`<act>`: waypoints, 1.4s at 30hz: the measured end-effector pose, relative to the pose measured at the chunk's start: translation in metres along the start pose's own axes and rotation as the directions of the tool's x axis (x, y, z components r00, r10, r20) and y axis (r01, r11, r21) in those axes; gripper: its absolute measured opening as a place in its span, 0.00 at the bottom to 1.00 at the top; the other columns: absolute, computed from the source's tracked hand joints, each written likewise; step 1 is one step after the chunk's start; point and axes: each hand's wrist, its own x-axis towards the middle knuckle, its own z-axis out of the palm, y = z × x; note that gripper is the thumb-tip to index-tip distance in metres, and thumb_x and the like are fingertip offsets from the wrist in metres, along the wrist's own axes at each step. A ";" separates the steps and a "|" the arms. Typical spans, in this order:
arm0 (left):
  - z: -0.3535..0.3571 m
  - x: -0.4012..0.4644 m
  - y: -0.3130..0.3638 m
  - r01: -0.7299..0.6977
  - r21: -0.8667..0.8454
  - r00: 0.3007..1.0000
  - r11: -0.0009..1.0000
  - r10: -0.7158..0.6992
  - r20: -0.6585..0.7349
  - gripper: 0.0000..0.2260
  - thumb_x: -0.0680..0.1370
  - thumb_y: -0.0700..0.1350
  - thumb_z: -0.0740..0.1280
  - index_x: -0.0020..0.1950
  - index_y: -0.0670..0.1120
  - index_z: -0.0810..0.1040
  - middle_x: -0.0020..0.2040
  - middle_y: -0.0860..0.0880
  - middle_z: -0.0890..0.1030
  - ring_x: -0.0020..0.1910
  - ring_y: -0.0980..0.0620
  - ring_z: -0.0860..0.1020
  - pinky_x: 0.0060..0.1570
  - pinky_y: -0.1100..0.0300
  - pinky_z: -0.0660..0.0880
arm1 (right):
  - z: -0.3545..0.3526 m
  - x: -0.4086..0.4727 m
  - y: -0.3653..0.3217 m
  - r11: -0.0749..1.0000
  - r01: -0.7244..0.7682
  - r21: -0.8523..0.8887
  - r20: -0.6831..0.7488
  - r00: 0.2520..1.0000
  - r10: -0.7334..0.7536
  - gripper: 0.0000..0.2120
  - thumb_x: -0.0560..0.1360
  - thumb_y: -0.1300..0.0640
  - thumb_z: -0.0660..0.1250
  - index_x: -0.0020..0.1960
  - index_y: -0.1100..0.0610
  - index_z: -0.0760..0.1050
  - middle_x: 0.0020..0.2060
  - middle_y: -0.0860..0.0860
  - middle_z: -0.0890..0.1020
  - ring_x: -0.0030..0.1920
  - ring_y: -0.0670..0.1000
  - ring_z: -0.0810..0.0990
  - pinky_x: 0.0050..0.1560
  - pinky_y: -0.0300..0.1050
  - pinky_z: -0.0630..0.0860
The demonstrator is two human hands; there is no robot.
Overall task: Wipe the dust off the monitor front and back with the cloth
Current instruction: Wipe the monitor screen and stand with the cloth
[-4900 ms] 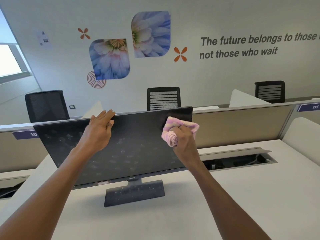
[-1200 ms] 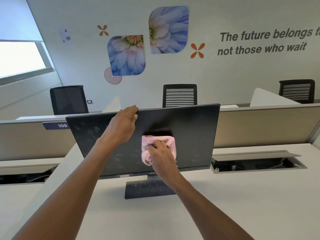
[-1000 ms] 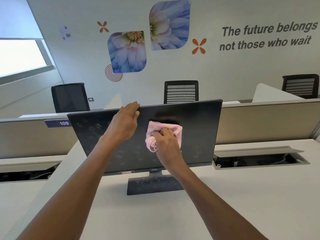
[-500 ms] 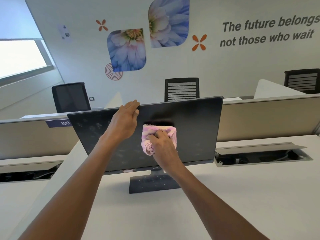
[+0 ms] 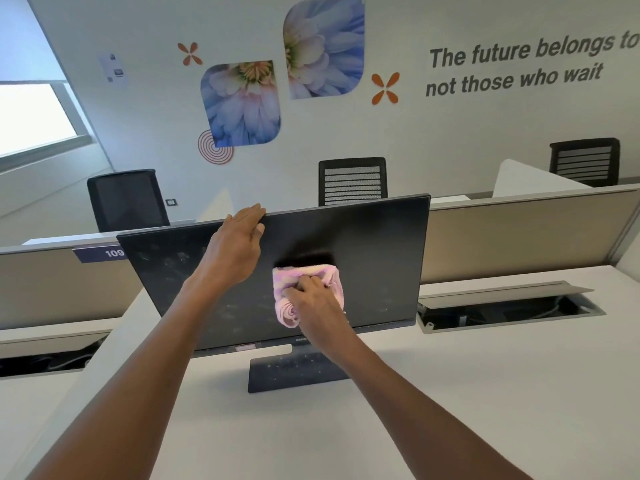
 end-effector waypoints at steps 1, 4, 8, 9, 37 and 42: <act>0.000 -0.001 0.001 -0.005 0.000 1.000 1.000 0.005 -0.001 0.20 0.85 0.45 0.53 0.78 0.48 0.63 0.78 0.50 0.63 0.77 0.48 0.60 0.76 0.53 0.54 | 0.005 -0.009 0.005 1.000 -0.012 0.002 0.045 0.999 0.011 0.21 0.68 0.59 0.77 0.60 0.56 0.79 0.57 0.54 0.81 0.57 0.55 0.78 0.53 0.49 0.78; -0.001 -0.003 0.001 -0.004 -0.020 1.000 1.000 0.004 -0.008 0.20 0.85 0.44 0.53 0.77 0.47 0.64 0.78 0.51 0.63 0.77 0.48 0.60 0.76 0.52 0.54 | 0.002 -0.026 0.032 0.996 -0.092 0.007 0.048 0.995 0.091 0.19 0.68 0.61 0.78 0.58 0.56 0.80 0.54 0.54 0.82 0.55 0.55 0.79 0.52 0.50 0.79; 0.002 -0.001 0.003 0.005 -0.029 1.000 1.000 -0.006 -0.014 0.20 0.85 0.45 0.53 0.78 0.48 0.63 0.78 0.50 0.64 0.77 0.47 0.60 0.76 0.48 0.56 | -0.021 -0.012 0.047 0.996 -0.089 0.006 -0.104 0.991 0.089 0.19 0.66 0.63 0.79 0.55 0.57 0.82 0.49 0.54 0.83 0.49 0.54 0.80 0.47 0.47 0.79; 0.003 -0.001 0.005 0.012 -0.029 1.000 1.000 -0.012 -0.019 0.20 0.85 0.46 0.53 0.78 0.48 0.63 0.78 0.50 0.63 0.77 0.46 0.60 0.76 0.48 0.56 | -0.025 -0.008 0.044 0.997 -0.070 0.010 -0.097 0.993 0.071 0.19 0.66 0.62 0.79 0.56 0.56 0.81 0.51 0.54 0.83 0.51 0.54 0.80 0.48 0.48 0.79; 0.005 -0.004 0.006 -0.003 -0.048 0.997 0.999 -0.001 -0.072 0.20 0.84 0.44 0.56 0.77 0.47 0.64 0.78 0.49 0.64 0.77 0.47 0.58 0.76 0.48 0.55 | -0.032 -0.030 0.090 0.995 -0.101 -0.021 -0.147 0.984 0.097 0.22 0.62 0.57 0.82 0.54 0.56 0.82 0.49 0.53 0.84 0.48 0.53 0.82 0.48 0.47 0.81; 0.005 -0.005 0.002 -0.012 -0.036 0.998 0.999 0.010 -0.069 0.20 0.84 0.44 0.56 0.77 0.47 0.64 0.78 0.49 0.63 0.78 0.48 0.58 0.77 0.51 0.53 | -0.028 -0.054 0.119 0.984 -0.174 -0.043 -0.106 0.980 0.168 0.18 0.63 0.60 0.81 0.52 0.57 0.83 0.47 0.54 0.84 0.47 0.56 0.82 0.46 0.49 0.82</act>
